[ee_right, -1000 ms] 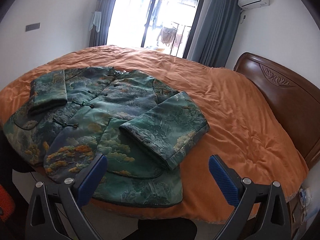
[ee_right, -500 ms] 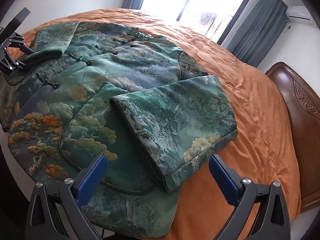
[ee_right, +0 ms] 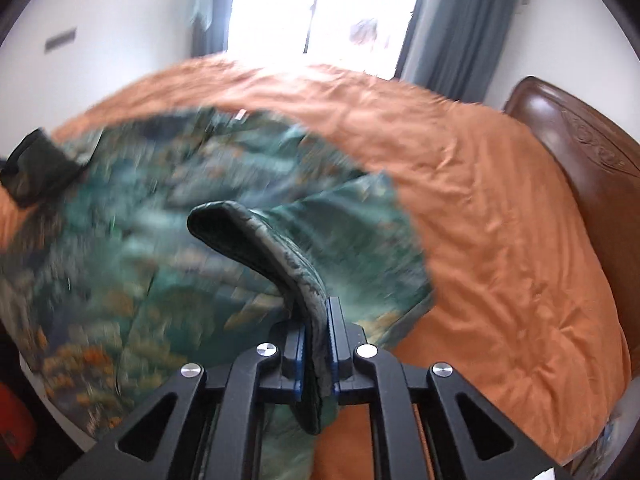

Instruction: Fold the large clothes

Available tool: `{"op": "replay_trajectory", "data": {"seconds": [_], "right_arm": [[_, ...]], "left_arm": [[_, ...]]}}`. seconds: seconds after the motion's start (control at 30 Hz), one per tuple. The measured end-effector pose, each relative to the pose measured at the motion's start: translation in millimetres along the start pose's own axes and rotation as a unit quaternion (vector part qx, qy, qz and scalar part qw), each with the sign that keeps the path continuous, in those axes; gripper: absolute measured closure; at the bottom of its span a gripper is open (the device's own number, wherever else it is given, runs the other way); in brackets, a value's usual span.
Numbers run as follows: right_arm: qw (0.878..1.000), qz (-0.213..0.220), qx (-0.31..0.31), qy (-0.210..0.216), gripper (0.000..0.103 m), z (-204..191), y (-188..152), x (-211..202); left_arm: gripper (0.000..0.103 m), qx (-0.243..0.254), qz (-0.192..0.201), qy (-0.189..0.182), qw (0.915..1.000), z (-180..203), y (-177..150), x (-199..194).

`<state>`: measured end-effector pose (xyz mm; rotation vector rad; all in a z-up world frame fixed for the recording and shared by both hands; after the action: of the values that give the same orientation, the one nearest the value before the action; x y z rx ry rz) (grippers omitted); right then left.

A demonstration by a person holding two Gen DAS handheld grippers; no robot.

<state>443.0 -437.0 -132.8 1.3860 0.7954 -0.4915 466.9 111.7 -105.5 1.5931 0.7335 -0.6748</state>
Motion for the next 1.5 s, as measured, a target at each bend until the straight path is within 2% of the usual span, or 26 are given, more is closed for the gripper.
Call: {"op": "replay_trajectory", "data": {"seconds": [0.1, 0.23, 0.33, 0.47, 0.63, 0.73, 0.9, 0.97, 1.0, 1.03, 1.1, 1.17, 1.33, 1.4, 1.5], "right_arm": [[0.998, 0.046, 0.047, -0.025, 0.094, 46.7, 32.1, -35.6], [0.986, 0.090, 0.126, -0.054, 0.094, 122.3, 54.7, -68.3], [0.974, 0.108, 0.184, -0.071, 0.094, 178.1, 53.5, -80.2], [0.955, 0.112, 0.259, -0.092, 0.094, 240.4, 31.5, -78.0], [0.930, 0.110, 0.340, -0.086, 0.094, 291.4, -14.1, -68.0], [0.919, 0.101, 0.371, -0.084, 0.094, 304.5, -37.0, -54.7], [0.894, 0.103, 0.425, -0.101, 0.084, 319.9, -72.5, -44.1], [0.887, 0.100, 0.438, -0.110, 0.084, 322.8, -84.3, -45.0], [0.885, 0.098, 0.440, -0.116, 0.084, 324.7, -89.5, -46.5], [0.884, 0.096, 0.440, -0.125, 0.084, 326.1, -94.2, -49.1], [0.883, 0.096, 0.437, -0.142, 0.083, 327.0, -101.5, -57.0], [0.887, 0.097, 0.421, -0.165, 0.076, 321.8, -104.2, -65.7], [0.916, 0.103, 0.339, -0.186, 0.051, 270.5, -92.9, -78.7], [0.928, 0.110, 0.303, -0.187, 0.039, 240.6, -85.9, -81.1], [0.943, 0.121, 0.254, -0.180, 0.033, 190.9, -75.1, -80.6]], "left_arm": [[0.093, -0.077, 0.021, 0.040, 0.9960, -74.8, 21.8, -13.7], [0.093, -0.158, 0.026, 0.087, 0.9833, -160.0, 29.4, -12.6], [0.093, -0.196, 0.009, 0.121, 0.9731, -206.7, 21.1, 3.3], [0.093, -0.246, -0.014, 0.148, 0.9579, -254.8, -2.2, 26.9], [0.093, -0.306, -0.050, 0.162, 0.9370, -292.1, -36.6, 59.7], [0.092, -0.335, -0.078, 0.169, 0.9235, -301.0, -62.2, 79.1], [0.090, -0.392, -0.116, 0.195, 0.8915, -317.1, -109.0, 101.8], [0.090, -0.406, -0.120, 0.201, 0.8834, -319.9, -123.9, 102.9], [0.084, -0.409, -0.119, 0.205, 0.8812, -321.9, -130.6, 101.3], [0.078, -0.412, -0.114, 0.207, 0.8801, -321.2, -134.6, 96.9], [0.041, -0.409, -0.085, 0.210, 0.8841, -315.7, -136.2, 85.6], [0.027, -0.392, -0.048, 0.216, 0.8932, -303.0, -134.8, 68.0], [0.016, -0.331, 0.008, 0.182, 0.9260, -229.0, -109.4, 37.8], [0.006, -0.313, 0.038, 0.162, 0.9351, -194.0, -94.7, 22.7], [0.002, -0.294, 0.073, 0.139, 0.9429, -141.2, -79.1, 0.9]]}}
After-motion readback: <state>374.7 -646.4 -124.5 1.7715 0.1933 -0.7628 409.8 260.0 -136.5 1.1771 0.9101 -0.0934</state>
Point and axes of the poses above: each gripper's, at about its wrist camera, not at the fingertips, and x roughly the way its jaws point, z to its right, y to its top, the point moved 8 cm from there along x, roughly the way its jaws point, and after that the axes turned 14 degrees about y, right-handed, at the moved point
